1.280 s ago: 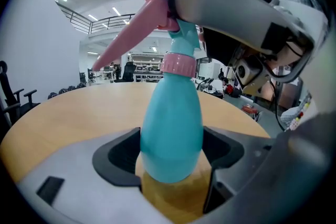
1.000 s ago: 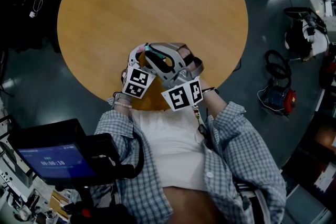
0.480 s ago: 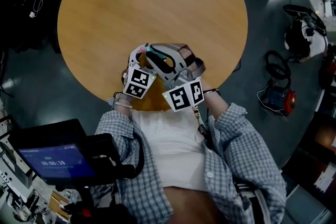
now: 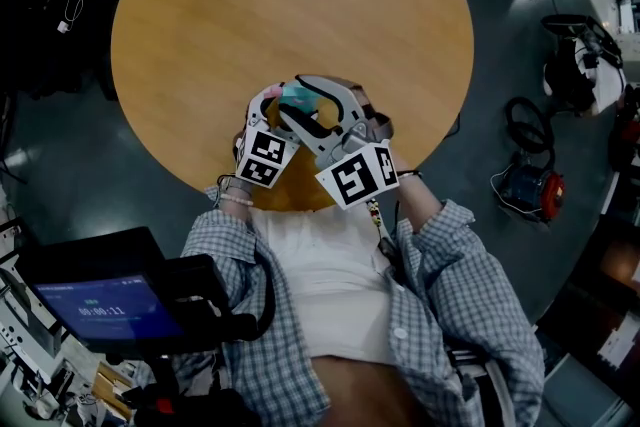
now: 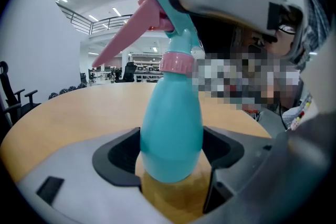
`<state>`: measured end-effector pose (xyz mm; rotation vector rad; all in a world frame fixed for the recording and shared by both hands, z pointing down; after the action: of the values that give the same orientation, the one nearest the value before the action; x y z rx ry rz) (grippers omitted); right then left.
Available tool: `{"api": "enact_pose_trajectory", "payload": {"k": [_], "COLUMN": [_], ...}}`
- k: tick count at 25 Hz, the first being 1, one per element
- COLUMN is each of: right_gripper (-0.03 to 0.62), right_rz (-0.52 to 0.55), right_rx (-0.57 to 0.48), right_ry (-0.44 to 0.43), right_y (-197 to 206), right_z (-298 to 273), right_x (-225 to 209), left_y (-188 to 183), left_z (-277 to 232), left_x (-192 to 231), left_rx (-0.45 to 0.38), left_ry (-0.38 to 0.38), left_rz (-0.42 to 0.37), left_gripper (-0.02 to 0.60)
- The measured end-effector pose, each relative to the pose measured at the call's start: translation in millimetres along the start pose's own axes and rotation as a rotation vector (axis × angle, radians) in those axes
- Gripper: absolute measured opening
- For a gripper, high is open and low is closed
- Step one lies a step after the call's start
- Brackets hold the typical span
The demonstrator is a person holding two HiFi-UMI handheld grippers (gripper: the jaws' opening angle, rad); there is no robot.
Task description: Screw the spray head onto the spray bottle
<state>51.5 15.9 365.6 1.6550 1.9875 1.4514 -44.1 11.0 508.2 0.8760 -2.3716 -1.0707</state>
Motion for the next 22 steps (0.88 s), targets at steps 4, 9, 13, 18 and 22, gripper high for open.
{"api": "enact_pose_trajectory", "payload": {"k": [4, 9, 13, 18, 22], "right_gripper": [0.190, 0.190, 0.189, 0.189, 0.124], "right_rz": [-0.124, -0.246, -0.299, -0.330, -0.322], "right_rx": [-0.061, 0.031, 0.035, -0.032, -0.064], "right_ry": [-0.080, -0.265, -0.370, -0.423, -0.445], "right_y": [12.0, 60.8, 71.8, 66.4, 63.4], "right_z": [15.2, 11.2, -7.1, -23.6, -25.5], "right_x": [-19.2, -28.5, -23.5, -20.1, -18.2], "left_y": [0.6, 1.4, 2.4, 4.6, 4.5], "left_z": [0.7, 1.7, 2.9, 4.3, 5.5], "left_x": [-0.5, 0.0, 1.2, 1.5, 1.3], "left_rx": [0.000, 0.001, 0.000, 0.003, 0.003], "left_ry": [0.002, 0.008, 0.012, 0.024, 0.026], "left_rz": [-0.001, -0.007, -0.011, -0.022, -0.021], "left_gripper": [0.374, 0.374, 0.374, 0.374, 0.374]}}
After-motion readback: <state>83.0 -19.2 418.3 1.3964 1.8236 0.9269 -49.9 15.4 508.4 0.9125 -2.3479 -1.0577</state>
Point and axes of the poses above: the fingertips, and each gripper's own axes: z backward along the fingers, x to its left, y out of its underside, the point moved 10 cm from there along z, backward along the fingers, and after that the axes turned 10 degrees about x, right-handed, at the moved point
